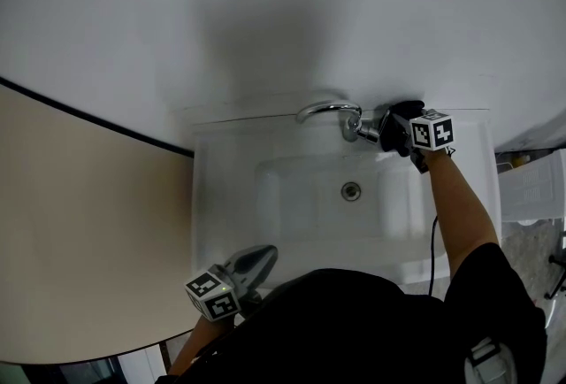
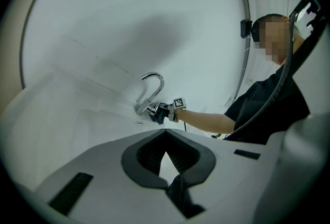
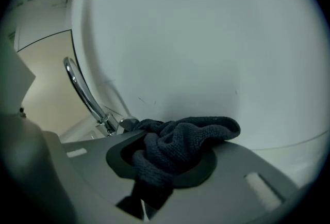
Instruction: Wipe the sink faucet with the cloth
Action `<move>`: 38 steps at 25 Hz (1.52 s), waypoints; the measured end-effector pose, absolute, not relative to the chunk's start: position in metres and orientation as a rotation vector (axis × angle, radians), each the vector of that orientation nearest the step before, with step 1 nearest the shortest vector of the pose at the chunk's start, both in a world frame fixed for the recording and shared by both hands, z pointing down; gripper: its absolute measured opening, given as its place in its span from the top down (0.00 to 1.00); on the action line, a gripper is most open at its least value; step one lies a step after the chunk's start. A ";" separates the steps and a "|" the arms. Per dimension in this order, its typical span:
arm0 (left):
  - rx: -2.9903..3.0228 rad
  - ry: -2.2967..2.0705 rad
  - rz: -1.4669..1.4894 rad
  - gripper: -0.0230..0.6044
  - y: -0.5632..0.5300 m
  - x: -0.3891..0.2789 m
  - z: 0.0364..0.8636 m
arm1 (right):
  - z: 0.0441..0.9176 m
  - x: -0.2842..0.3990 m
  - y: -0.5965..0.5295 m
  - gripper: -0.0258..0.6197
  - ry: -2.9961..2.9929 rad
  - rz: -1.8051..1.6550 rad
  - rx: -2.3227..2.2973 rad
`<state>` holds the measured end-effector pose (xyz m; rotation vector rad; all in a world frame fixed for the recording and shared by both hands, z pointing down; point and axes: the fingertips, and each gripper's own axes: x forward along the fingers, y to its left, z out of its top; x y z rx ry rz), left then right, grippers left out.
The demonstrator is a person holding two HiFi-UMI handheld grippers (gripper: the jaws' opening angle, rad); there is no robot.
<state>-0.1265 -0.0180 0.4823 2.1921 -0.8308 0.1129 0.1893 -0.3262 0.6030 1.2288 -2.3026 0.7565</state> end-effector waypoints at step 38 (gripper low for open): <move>2.199 -0.807 0.154 0.98 -0.011 -0.118 0.486 | 0.593 0.095 -0.283 0.81 -2.392 0.718 0.615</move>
